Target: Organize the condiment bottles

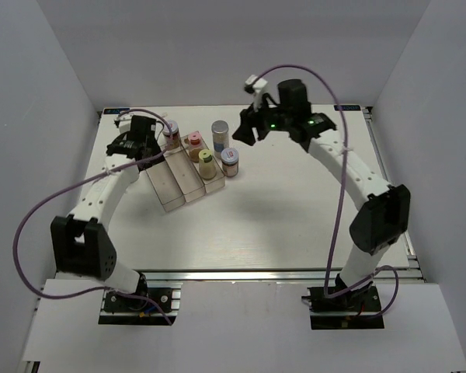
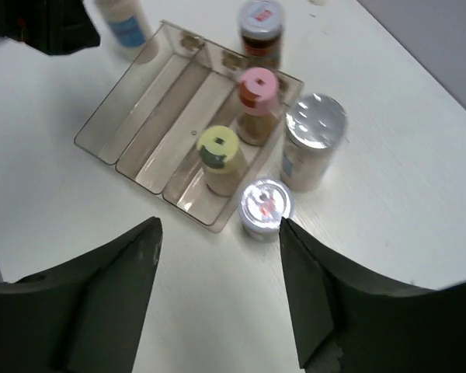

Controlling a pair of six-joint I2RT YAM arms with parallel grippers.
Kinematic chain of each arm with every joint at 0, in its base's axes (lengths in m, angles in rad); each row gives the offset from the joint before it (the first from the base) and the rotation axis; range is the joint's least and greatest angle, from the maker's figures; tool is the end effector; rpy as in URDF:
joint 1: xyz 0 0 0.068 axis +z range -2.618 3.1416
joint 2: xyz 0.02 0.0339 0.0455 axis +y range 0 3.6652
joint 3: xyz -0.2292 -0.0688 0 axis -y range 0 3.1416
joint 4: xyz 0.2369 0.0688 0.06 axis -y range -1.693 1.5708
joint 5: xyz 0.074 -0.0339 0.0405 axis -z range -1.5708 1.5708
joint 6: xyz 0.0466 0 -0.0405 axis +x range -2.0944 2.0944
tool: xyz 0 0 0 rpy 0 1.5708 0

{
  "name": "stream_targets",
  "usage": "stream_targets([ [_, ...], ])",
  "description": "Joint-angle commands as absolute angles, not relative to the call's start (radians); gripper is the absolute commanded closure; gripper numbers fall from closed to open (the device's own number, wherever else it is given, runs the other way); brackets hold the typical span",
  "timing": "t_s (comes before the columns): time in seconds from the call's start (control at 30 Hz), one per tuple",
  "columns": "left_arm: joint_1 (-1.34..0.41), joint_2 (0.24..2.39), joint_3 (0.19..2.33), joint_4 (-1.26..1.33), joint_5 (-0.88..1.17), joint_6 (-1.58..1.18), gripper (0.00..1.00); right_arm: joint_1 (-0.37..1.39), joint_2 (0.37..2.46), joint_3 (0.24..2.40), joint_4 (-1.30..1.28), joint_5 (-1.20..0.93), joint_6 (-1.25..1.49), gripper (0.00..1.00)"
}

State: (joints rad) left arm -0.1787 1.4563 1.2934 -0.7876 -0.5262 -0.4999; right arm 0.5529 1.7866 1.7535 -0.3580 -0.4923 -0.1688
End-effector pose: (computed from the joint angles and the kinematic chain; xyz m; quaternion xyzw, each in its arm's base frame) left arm 0.3031 -0.0310 0.2690 -0.2254 0.8950 0.1355 0.3603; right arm 0.3409 0.2363 0.3456 -0.4114 0.7062 0.3017 0.4909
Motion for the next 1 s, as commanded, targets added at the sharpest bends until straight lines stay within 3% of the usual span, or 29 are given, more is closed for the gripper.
stream_targets([
  [0.0, -0.146, 1.555, 1.387, -0.851, -0.594, -0.497, 0.02, 0.456, 1.723, 1.649, -0.339, -0.586, -0.124, 0.29],
  [0.07, -0.118, 1.595, 1.416, -0.851, -0.581, -0.497, 0.02, 0.424, 1.697, 1.620, -0.341, -0.604, -0.126, 0.25],
  [0.6, 0.084, 1.916, 1.695, -0.844, -0.451, -0.439, 0.02, 0.290, 1.586, 1.491, -0.299, -0.638, -0.069, 0.25],
  [0.67, 0.084, 1.930, 1.720, -0.842, -0.436, -0.442, 0.06, 0.284, 1.582, 1.491, -0.302, -0.634, -0.072, 0.25],
  [0.83, 0.086, 1.899, 1.720, -0.844, -0.417, -0.454, 0.77, 0.267, 1.575, 1.476, -0.307, -0.626, -0.078, 0.24],
  [0.97, 0.086, 1.806, 1.658, -0.833, -0.417, -0.451, 0.90, 0.267, 1.566, 1.459, -0.307, -0.623, -0.083, 0.25],
])
